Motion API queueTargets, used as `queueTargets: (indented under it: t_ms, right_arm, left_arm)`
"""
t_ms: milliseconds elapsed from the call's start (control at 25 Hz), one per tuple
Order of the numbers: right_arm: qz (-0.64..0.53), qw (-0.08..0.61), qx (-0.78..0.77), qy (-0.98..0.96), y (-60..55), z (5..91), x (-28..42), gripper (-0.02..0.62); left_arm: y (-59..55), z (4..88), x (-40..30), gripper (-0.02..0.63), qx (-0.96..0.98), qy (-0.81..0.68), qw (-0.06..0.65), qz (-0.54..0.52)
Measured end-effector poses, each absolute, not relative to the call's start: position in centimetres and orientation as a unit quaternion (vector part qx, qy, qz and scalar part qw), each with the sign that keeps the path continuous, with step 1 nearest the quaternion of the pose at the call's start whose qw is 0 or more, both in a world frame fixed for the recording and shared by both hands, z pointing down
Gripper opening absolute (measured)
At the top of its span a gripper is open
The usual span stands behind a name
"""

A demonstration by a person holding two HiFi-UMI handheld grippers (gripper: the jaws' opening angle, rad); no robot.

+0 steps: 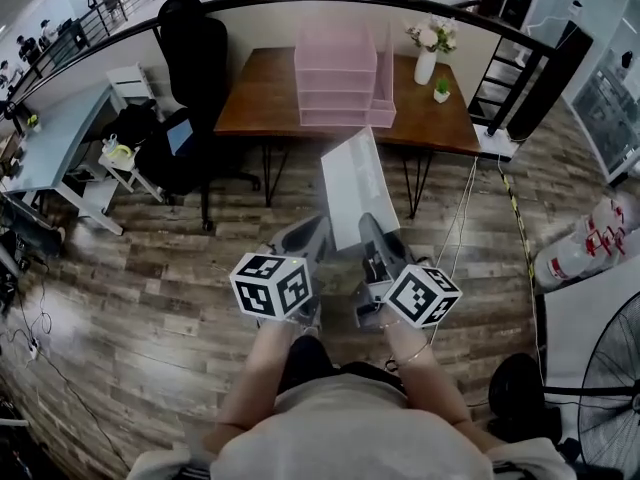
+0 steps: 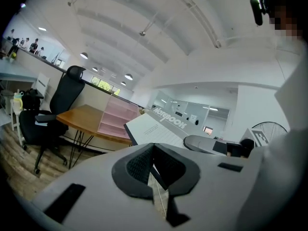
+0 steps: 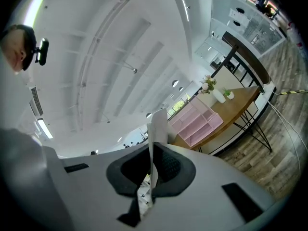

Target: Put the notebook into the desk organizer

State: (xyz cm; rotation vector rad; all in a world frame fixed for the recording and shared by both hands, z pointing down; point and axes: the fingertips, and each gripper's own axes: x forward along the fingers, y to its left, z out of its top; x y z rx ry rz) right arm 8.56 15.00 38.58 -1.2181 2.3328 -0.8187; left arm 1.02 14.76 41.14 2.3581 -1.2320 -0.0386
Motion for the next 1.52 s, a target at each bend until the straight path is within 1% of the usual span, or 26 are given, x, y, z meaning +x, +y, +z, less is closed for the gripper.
queueTargets:
  t_ms: [200,680,880,1160,1400,1520]
  right_arm:
    - [-0.283,0.2,-0.448,0.824,8.8,37.7,8.1,0.005]
    - [-0.262,0.219,-0.46,0.82,-4.3,35.8,4.0,0.005]
    - [-0.267,0.218,-0.464,0.816,-6.3,36.1,3.0,0.005]
    - [-0.259,0.237,-0.479,0.805,-7.9,35.2,4.2,0.005]
    - [-0.252,0.243,-0.484,0.802,-10.5,34.9,5.0,0.005]
    - [-0.259,0.246,-0.481,0.801,-12.6,35.1,4.9,0.005]
  left_arm:
    - [8.4,39.7,0.8,0.002,0.874,-0.43,0.227,-0.017]
    - [-5.7,37.1,-3.4,0.002,0.889,-0.411,0.2,-0.026]
    - [-8.3,38.2,-4.0,0.002,0.89,-0.4,0.217,-0.027]
    - [-9.8,39.8,-4.5,0.002,0.885,-0.398,0.239,-0.023]
    - [-11.6,40.6,-4.5,0.002,0.881,-0.403,0.247,-0.015]
    - [-13.2,40.2,-4.5,0.002,0.883,-0.405,0.236,-0.008]
